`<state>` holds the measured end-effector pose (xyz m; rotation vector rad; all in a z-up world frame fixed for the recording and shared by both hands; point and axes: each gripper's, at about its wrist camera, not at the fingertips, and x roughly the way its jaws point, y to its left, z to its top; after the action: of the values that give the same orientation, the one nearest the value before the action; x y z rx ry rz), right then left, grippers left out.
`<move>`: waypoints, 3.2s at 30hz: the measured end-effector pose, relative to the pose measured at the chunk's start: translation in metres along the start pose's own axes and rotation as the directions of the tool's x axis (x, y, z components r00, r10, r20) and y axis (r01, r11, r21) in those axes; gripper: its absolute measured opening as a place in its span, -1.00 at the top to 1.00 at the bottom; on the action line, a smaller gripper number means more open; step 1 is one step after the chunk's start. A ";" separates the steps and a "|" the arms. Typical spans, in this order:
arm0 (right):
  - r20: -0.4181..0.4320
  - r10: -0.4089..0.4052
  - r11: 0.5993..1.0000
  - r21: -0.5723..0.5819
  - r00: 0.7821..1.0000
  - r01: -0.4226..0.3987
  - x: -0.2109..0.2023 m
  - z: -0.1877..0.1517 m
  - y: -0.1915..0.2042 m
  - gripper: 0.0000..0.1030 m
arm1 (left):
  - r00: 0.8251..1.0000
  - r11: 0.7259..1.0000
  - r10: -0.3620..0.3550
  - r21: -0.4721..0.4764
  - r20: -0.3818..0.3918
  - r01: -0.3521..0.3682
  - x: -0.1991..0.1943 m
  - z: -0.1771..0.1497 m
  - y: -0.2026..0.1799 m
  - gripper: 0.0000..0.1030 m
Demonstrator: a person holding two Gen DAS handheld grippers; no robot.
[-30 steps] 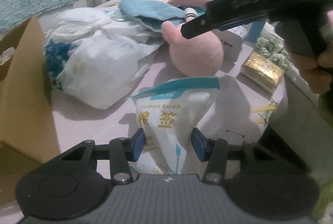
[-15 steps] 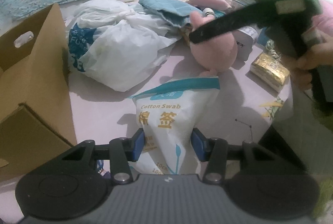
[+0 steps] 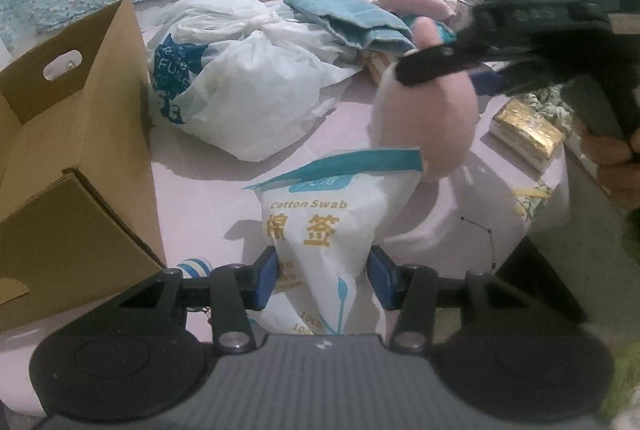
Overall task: Organize soft objects
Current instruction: 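Lift the cotton swab bag with the left tool while the right tool grasps the pink plush, then carry the swab bag and pink plush into the cardboard box and release both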
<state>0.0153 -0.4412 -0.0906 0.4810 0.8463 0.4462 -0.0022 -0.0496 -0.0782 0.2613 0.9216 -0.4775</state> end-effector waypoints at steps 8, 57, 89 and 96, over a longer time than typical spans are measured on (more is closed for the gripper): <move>-0.032 -0.078 0.995 0.055 0.996 0.079 -0.035 -0.026 -0.020 -0.75 | 1.000 1.000 -0.010 0.010 -0.001 0.010 0.002 0.002 -0.001 0.04; 0.063 0.041 0.990 -0.135 0.997 -0.032 -0.036 0.019 0.079 -0.62 | 0.953 0.992 0.019 -0.121 0.303 0.019 -0.104 0.035 0.042 0.06; -0.267 -0.080 0.597 -0.784 0.960 -0.168 0.323 0.184 0.354 -0.63 | 0.896 0.815 0.443 -0.399 -0.037 -0.420 0.001 0.156 0.348 -0.01; -0.288 -0.104 0.604 -0.779 0.952 -0.169 0.373 0.180 0.351 -0.63 | 0.885 0.801 0.454 -0.385 -0.107 -0.458 0.026 0.167 0.364 -0.04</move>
<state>0.3125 0.0067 -0.0116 -0.4413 0.8364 0.8984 0.3101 0.1893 0.0031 0.1019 0.9067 0.1677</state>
